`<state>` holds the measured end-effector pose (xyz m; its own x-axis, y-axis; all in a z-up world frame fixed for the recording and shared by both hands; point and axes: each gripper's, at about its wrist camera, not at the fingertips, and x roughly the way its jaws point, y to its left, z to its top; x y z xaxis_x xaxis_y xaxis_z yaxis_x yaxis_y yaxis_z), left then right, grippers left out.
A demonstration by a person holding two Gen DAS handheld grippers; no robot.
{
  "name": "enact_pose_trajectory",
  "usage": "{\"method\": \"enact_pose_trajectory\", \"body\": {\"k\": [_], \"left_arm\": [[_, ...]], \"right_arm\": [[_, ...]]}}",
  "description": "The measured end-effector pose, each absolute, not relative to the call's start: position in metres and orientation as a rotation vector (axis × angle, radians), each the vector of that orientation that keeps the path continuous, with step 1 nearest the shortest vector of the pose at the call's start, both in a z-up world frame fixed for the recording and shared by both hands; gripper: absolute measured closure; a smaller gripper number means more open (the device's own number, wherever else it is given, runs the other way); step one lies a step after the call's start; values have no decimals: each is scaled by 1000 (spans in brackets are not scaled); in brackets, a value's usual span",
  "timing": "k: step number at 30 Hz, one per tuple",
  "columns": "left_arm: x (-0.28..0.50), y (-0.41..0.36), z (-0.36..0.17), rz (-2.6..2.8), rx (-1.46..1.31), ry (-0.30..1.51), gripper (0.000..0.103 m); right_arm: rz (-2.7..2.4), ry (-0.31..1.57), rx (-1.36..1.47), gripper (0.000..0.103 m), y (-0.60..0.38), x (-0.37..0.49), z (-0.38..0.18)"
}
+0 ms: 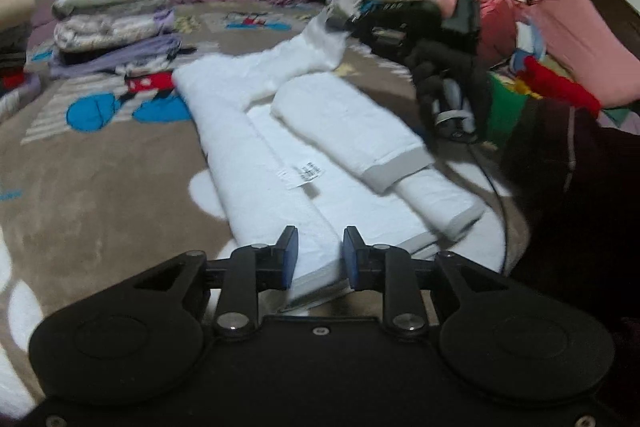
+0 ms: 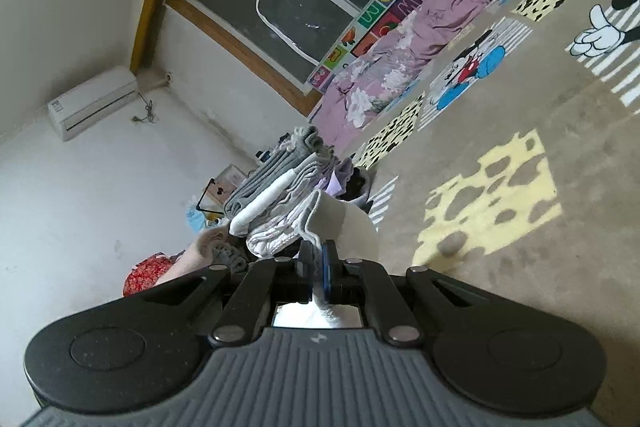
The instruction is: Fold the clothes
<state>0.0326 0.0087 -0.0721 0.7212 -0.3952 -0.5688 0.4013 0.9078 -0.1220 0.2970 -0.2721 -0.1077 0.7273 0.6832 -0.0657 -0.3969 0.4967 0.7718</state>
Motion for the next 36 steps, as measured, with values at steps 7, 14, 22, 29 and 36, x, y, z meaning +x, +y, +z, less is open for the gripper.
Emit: {"method": "enact_pose_trajectory", "body": {"k": [7,14,22,29,36], "left_arm": [[47,34,-54,-457,56,546,80],[98,39,-75,-637,165,577,80],[121,13,-104,-661,234,571,81],[122,12,-102,-660,234,567,81],[123,15,-103,-666,210,570,81]], "right_arm": [[657,394,818,96,-273,299,-111],[646,401,811,96,-272,297,-113],[675,373,753,96,-267,285,-100],[754,273,598,96,-247,247,-64],[834,249,246,96,-185,194,-38]]}}
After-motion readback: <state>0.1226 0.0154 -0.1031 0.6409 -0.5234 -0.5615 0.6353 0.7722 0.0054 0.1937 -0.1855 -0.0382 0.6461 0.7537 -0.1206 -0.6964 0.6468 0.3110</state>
